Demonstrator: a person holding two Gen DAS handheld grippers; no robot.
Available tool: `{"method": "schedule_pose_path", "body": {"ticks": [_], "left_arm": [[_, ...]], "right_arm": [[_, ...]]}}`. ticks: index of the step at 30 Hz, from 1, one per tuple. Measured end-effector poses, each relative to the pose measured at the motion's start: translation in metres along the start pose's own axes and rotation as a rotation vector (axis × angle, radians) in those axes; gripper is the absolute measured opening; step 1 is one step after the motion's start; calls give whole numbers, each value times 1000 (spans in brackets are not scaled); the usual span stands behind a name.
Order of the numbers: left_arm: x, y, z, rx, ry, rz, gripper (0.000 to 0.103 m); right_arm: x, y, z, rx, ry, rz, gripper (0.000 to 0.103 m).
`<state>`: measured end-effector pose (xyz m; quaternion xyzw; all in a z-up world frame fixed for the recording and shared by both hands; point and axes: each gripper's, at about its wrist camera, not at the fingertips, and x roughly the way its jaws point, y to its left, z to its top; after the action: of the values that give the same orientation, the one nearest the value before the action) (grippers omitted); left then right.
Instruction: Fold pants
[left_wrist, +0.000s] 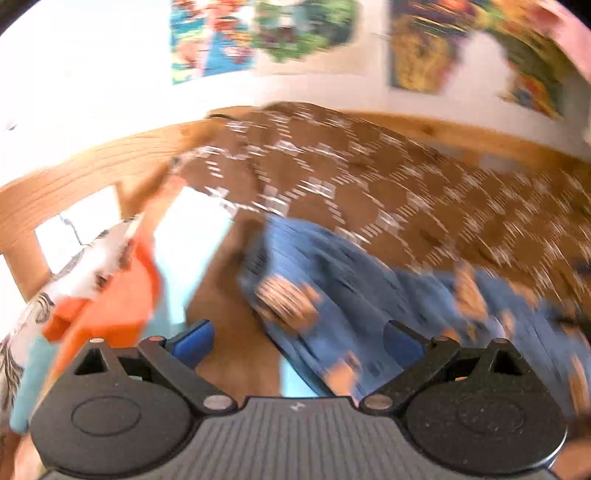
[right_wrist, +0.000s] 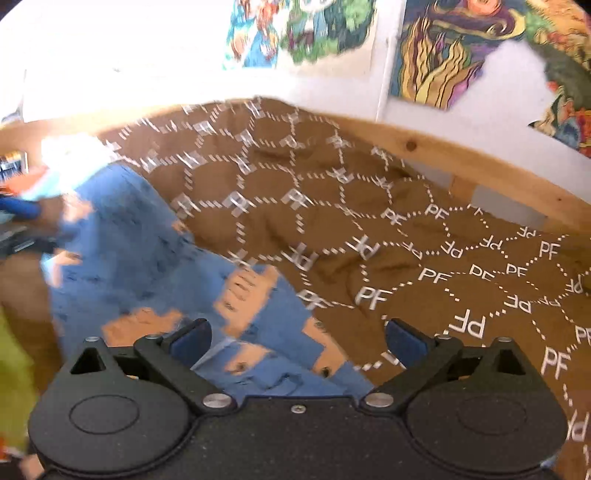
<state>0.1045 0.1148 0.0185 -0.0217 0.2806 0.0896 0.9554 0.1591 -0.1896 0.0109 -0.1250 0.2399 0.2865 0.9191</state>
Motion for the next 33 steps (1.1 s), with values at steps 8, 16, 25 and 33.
{"method": "schedule_pose_path", "body": {"ticks": [8, 16, 25, 33], "left_arm": [[35, 41, 11, -258, -26, -128, 82], [41, 47, 11, -327, 10, -121, 41], [20, 29, 21, -341, -1, -135, 18], [-36, -54, 45, -8, -150, -351, 18]], "right_arm": [[8, 62, -16, -206, 54, 51, 100], [40, 74, -27, -173, 106, 15, 100], [26, 69, -22, -163, 67, -3, 100], [-31, 15, -5, -86, 11, -96, 100]]}}
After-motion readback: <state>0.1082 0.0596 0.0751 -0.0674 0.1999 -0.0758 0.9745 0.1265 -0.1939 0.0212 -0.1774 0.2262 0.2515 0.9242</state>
